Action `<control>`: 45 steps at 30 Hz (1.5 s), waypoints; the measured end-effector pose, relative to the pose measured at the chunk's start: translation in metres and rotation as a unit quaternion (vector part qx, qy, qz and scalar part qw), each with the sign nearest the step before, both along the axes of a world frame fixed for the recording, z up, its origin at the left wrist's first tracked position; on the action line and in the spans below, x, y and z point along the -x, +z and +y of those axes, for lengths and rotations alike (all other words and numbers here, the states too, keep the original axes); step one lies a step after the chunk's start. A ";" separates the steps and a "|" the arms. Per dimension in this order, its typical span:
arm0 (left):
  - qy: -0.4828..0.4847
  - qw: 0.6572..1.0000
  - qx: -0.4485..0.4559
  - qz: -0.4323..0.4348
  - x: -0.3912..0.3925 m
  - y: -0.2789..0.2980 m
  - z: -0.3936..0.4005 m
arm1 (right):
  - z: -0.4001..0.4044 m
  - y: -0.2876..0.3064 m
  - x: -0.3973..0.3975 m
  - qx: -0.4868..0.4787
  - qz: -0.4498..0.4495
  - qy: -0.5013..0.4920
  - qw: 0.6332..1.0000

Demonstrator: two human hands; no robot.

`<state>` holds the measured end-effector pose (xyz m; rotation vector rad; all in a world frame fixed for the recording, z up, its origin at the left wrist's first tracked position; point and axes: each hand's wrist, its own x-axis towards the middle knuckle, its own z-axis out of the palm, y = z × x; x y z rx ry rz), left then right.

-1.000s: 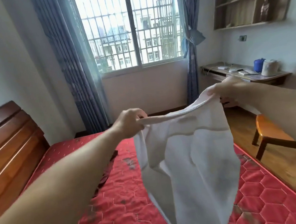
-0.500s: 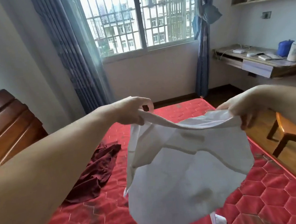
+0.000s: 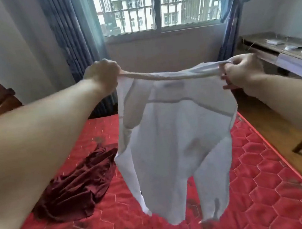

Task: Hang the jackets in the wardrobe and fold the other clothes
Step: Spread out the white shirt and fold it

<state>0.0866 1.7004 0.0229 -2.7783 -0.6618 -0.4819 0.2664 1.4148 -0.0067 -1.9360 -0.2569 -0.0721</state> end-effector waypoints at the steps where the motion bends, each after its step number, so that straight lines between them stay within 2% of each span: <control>1: 0.001 0.999 -0.003 -0.032 -0.006 0.015 0.007 | 0.004 0.017 -0.006 0.011 -0.056 -0.009 0.998; 4: -0.017 0.997 0.001 -0.069 -0.017 0.050 0.012 | 0.007 0.052 -0.018 0.082 -0.217 -0.036 0.972; 7: -0.036 0.997 0.004 -0.069 -0.014 0.051 -0.004 | -0.006 0.057 -0.014 0.115 -0.283 -0.037 0.952; 9: -0.032 0.999 -0.008 -0.036 -0.006 0.033 -0.022 | -0.023 0.041 -0.004 0.148 -0.293 -0.005 0.945; 13: -0.023 0.993 -0.044 0.108 0.026 -0.047 -0.065 | -0.065 -0.031 0.027 0.309 -0.221 0.132 0.916; 17: -0.062 0.961 -0.028 0.266 0.064 -0.173 -0.119 | -0.106 -0.147 0.066 0.453 -0.131 0.240 0.849; 23: -0.086 0.909 0.059 0.403 0.125 -0.393 -0.199 | -0.170 -0.370 0.126 0.550 -0.041 0.332 0.766; 28: -0.085 0.861 0.126 0.486 0.178 -0.528 -0.269 | -0.229 -0.522 0.192 0.606 -0.003 0.385 0.696; 32: -0.095 0.840 0.177 0.503 0.207 -0.591 -0.309 | -0.267 -0.591 0.238 0.629 0.030 0.410 0.660; 36: -0.101 0.819 0.232 0.516 0.219 -0.610 -0.325 | -0.277 -0.607 0.252 0.631 0.073 0.425 0.645; 39: -0.067 0.777 0.333 0.530 0.210 -0.613 -0.310 | -0.265 -0.604 0.240 0.644 0.112 0.438 0.617; 40: -0.044 0.768 0.366 0.524 0.204 -0.613 -0.302 | -0.256 -0.601 0.235 0.648 0.113 0.433 0.616; 41: -0.032 0.774 0.380 0.505 0.197 -0.613 -0.294 | -0.246 -0.599 0.230 0.643 0.104 0.418 0.633; 44: -0.035 0.862 0.342 0.374 0.168 -0.622 -0.273 | -0.214 -0.603 0.220 0.587 0.018 0.340 0.734; 45: -0.036 0.887 0.333 0.319 0.159 -0.627 -0.268 | -0.204 -0.607 0.217 0.569 -0.011 0.330 0.753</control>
